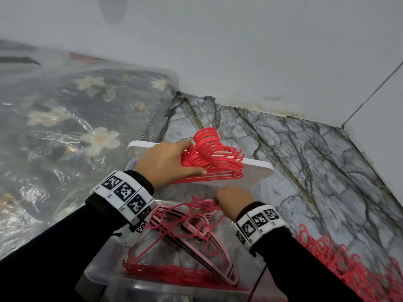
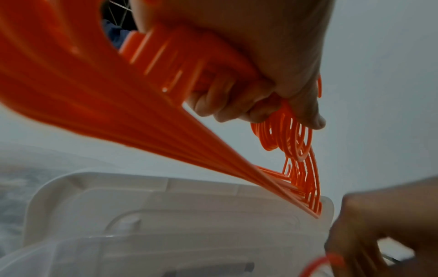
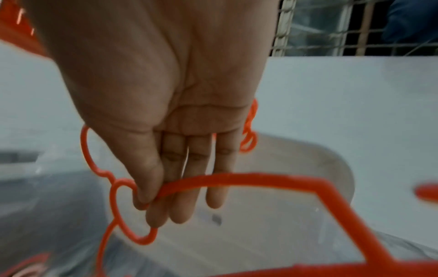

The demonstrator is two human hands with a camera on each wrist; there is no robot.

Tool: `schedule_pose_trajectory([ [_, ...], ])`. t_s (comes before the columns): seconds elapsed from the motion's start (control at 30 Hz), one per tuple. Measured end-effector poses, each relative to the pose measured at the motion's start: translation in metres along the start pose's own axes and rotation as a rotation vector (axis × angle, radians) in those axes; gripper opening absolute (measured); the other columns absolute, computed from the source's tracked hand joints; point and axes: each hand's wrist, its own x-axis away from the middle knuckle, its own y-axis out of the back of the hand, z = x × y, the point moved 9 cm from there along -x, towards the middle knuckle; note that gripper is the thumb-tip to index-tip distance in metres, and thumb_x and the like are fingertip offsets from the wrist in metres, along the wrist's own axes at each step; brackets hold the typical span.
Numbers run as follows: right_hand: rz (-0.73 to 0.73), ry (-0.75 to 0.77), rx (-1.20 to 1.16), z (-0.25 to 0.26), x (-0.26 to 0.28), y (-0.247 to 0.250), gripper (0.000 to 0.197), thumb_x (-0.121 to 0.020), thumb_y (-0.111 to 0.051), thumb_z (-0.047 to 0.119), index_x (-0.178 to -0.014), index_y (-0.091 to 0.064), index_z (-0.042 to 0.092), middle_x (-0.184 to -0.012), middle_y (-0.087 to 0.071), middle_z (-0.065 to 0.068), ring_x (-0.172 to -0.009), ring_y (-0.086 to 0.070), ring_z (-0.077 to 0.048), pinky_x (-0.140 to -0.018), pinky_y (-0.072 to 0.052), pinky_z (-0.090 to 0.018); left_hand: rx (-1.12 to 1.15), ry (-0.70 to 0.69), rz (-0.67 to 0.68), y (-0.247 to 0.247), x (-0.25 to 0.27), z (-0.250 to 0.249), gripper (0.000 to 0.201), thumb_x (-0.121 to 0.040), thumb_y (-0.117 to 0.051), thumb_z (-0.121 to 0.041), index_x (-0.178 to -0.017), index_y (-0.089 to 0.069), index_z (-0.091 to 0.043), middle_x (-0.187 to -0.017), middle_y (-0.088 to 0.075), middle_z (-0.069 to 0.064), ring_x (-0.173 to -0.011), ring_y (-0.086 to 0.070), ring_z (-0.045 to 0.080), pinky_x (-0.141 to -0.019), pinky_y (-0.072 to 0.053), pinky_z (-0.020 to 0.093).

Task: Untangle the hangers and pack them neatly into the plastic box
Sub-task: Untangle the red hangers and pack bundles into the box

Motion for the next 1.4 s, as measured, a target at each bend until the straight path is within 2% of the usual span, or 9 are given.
schedule_pose_trajectory([
  [0.2, -0.152, -0.077, -0.164, -0.031, 0.033, 0.053, 0.023, -0.09, -0.048, 0.009, -0.103, -0.064, 0.018, -0.107, -0.065, -0.007, -0.1, -0.06, -0.027, -0.076, -0.04, -0.027, -0.045, 0.023, -0.014, 0.006, 0.001, 0.004, 0.055, -0.059, -0.062, -0.078, -0.092, -0.053, -0.035, -0.064, -0.054, -0.018, -0.063, -0.052, 0.008, -0.05, -0.027, 0.021],
  [0.27, -0.162, -0.094, -0.155, -0.034, 0.037, 0.058, 0.025, -0.09, -0.048, 0.008, -0.104, -0.066, 0.017, -0.109, -0.065, -0.007, -0.102, -0.06, -0.027, -0.079, -0.043, -0.029, -0.057, 0.028, -0.023, 0.007, 0.001, 0.005, 0.06, -0.059, -0.063, -0.078, -0.097, -0.056, -0.032, -0.066, -0.053, -0.016, -0.062, -0.049, 0.007, -0.049, -0.026, 0.017],
  [0.4, -0.056, -0.139, -0.058, -0.029, 0.03, 0.036, 0.028, -0.091, -0.046, 0.002, -0.111, -0.065, 0.01, -0.118, -0.058, -0.011, -0.107, -0.059, -0.03, -0.088, -0.048, -0.036, -0.003, 0.029, -0.024, 0.006, 0.0, 0.005, 0.059, -0.056, -0.051, -0.086, -0.086, -0.049, -0.036, -0.058, -0.05, -0.018, -0.052, -0.042, -0.007, -0.049, -0.027, 0.012],
  [0.63, 0.178, -0.136, 0.087, -0.014, 0.017, -0.014, 0.029, -0.095, -0.042, 0.005, -0.117, -0.06, 0.006, -0.12, -0.063, -0.013, -0.111, -0.06, -0.032, -0.09, -0.05, -0.043, -0.005, 0.023, -0.007, -0.001, -0.002, 0.01, 0.067, -0.062, -0.046, -0.086, -0.1, -0.059, -0.033, -0.071, -0.063, -0.014, -0.055, -0.045, -0.01, -0.053, -0.033, 0.009],
  [0.8, 0.092, -0.134, 0.175, -0.018, 0.011, -0.004, 0.026, -0.093, -0.043, 0.01, -0.109, -0.062, 0.011, -0.115, -0.065, -0.008, -0.11, -0.059, -0.027, -0.095, -0.038, -0.041, 0.007, 0.056, -0.011, -0.001, -0.001, 0.015, 0.067, -0.065, -0.052, -0.08, -0.108, -0.061, -0.029, -0.079, -0.069, -0.008, -0.068, -0.061, 0.008, -0.061, -0.04, 0.025],
  [1.03, 0.231, -0.11, 0.082, -0.01, 0.017, -0.018, 0.028, -0.094, -0.044, 0.009, -0.117, -0.06, 0.004, -0.126, -0.058, -0.013, -0.118, -0.054, -0.032, -0.097, -0.044, -0.043, 0.014, 0.053, 0.005, -0.003, -0.001, 0.014, 0.064, -0.065, -0.051, -0.082, -0.105, -0.061, -0.033, -0.077, -0.067, -0.014, -0.062, -0.055, -0.004, -0.057, -0.039, 0.017],
  [1.1, 0.202, -0.095, 0.075, -0.008, 0.017, -0.011, 0.026, -0.093, -0.046, 0.011, -0.113, -0.062, 0.008, -0.121, -0.061, -0.011, -0.114, -0.056, -0.03, -0.097, -0.043, -0.043, 0.018, 0.055, -0.001, -0.002, -0.002, 0.015, 0.065, -0.064, -0.049, -0.084, -0.104, -0.06, -0.034, -0.076, -0.066, -0.015, -0.06, -0.052, -0.007, -0.055, -0.037, 0.012],
  [1.27, 0.059, -0.079, -0.051, -0.019, 0.024, 0.034, 0.022, -0.09, -0.048, 0.014, -0.105, -0.064, 0.018, -0.112, -0.065, -0.004, -0.107, -0.058, -0.026, -0.098, -0.035, -0.04, 0.046, 0.072, 0.007, -0.006, -0.003, 0.02, 0.068, -0.061, -0.046, -0.088, -0.101, -0.06, -0.034, -0.079, -0.068, -0.012, -0.069, -0.061, 0.001, -0.068, -0.052, 0.031],
  [1.4, -0.131, -0.033, -0.211, -0.032, 0.043, 0.081, 0.023, -0.088, -0.049, 0.015, -0.097, -0.067, 0.027, -0.106, -0.068, 0.005, -0.105, -0.059, -0.02, -0.101, -0.036, -0.036, 0.077, 0.087, 0.0, -0.003, -0.003, 0.019, 0.068, -0.062, -0.046, -0.087, -0.099, -0.061, -0.033, -0.077, -0.068, -0.011, -0.069, -0.061, 0.001, -0.069, -0.052, 0.032],
])
